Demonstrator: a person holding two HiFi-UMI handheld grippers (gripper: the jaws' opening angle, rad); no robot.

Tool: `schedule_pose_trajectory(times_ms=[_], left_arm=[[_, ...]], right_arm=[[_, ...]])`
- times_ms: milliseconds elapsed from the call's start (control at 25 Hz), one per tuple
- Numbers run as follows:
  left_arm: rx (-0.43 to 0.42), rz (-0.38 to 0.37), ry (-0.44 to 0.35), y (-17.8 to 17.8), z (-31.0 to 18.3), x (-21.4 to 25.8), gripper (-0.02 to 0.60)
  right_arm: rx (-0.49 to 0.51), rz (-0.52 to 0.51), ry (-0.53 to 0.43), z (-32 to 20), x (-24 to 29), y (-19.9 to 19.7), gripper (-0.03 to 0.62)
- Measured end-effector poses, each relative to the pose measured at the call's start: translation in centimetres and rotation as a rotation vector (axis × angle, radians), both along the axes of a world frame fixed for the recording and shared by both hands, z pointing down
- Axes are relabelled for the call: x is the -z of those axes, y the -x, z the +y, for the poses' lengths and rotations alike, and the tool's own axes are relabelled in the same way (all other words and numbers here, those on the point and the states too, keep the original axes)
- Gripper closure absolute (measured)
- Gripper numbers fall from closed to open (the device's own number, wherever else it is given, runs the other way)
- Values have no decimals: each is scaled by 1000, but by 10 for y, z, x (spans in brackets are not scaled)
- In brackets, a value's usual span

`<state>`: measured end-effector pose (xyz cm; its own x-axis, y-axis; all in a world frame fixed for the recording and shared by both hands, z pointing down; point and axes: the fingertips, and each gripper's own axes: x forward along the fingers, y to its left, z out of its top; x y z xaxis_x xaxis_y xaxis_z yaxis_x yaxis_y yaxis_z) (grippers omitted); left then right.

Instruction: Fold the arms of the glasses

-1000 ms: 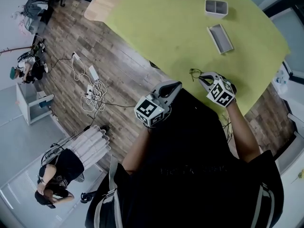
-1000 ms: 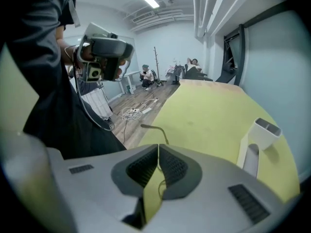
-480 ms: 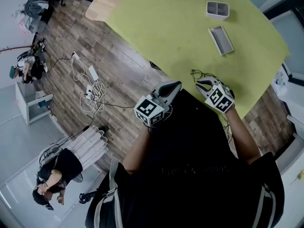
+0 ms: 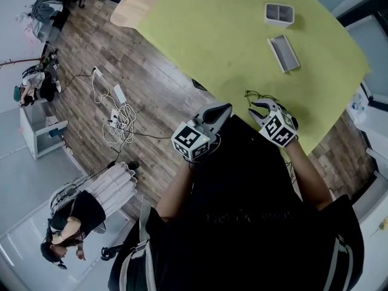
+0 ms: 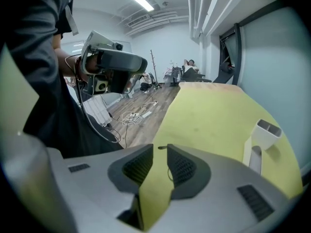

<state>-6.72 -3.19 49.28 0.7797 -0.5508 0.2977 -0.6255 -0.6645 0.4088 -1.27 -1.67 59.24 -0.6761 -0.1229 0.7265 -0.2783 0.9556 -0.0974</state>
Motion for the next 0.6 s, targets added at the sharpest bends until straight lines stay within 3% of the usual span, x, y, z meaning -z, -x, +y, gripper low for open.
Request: schedule_pose_trajectory(times_ms=[160,600], left_arm=[[5,-2,3,2,0,-1,563],[27,17,23,3,-4,-3,563]], right_arm=[[-31,17,-37,-7,-3,0,505],[-51,12,-66,-13,-2,-9,548]])
